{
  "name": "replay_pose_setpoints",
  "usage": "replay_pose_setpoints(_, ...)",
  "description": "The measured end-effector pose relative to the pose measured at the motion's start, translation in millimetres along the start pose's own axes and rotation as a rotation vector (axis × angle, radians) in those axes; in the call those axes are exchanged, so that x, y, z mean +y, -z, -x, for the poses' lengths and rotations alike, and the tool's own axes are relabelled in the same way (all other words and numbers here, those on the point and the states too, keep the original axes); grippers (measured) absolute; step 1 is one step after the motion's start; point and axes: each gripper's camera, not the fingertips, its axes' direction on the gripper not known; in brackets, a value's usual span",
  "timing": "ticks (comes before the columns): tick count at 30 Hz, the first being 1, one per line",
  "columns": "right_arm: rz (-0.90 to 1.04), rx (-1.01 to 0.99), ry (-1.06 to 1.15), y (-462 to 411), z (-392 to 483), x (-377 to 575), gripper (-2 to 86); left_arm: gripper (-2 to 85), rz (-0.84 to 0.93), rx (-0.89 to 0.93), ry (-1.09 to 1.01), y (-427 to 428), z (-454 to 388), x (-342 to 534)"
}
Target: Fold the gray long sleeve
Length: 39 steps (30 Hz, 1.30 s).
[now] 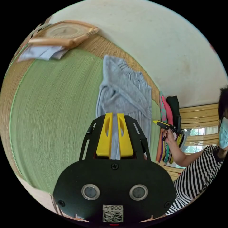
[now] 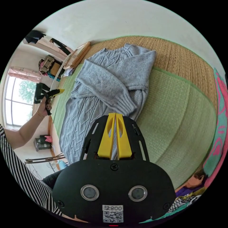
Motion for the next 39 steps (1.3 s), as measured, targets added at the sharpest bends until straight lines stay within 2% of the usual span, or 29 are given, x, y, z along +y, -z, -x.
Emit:
replay_pose_setpoints(3,0.06,-0.095,-0.061,-2.3,-9.9,49.3,0.7,7.2,0.118,0.023,0.151,14.5,24.8,76.7)
replay_pose_setpoints(8,0.251,-0.238,-0.271,-25.7,-32.6,142.2,2.9,9.2,0.347,-0.075,0.384,29.3,49.3,207.9)
replay_pose_setpoints(13,0.406,-0.306,-0.423,-52.7,-38.6,220.0,6.0,10.6,0.372,-0.03,0.529,39.7,68.8,271.1)
replay_pose_setpoints(20,0.53,-0.316,-0.447,-96.2,-32.4,252.6,7.9,11.9,0.499,-0.012,0.498,38.3,87.1,313.7)
replay_pose_setpoints(30,0.478,-0.358,-0.576,-129.2,-50.9,279.8,5.7,6.0,0.518,0.076,0.498,44.1,104.2,358.7)
replay_pose_setpoints(39,0.488,-0.354,-0.541,-150.7,-45.6,279.2,2.3,3.7,0.496,0.12,0.489,74.6,97.0,399.3)
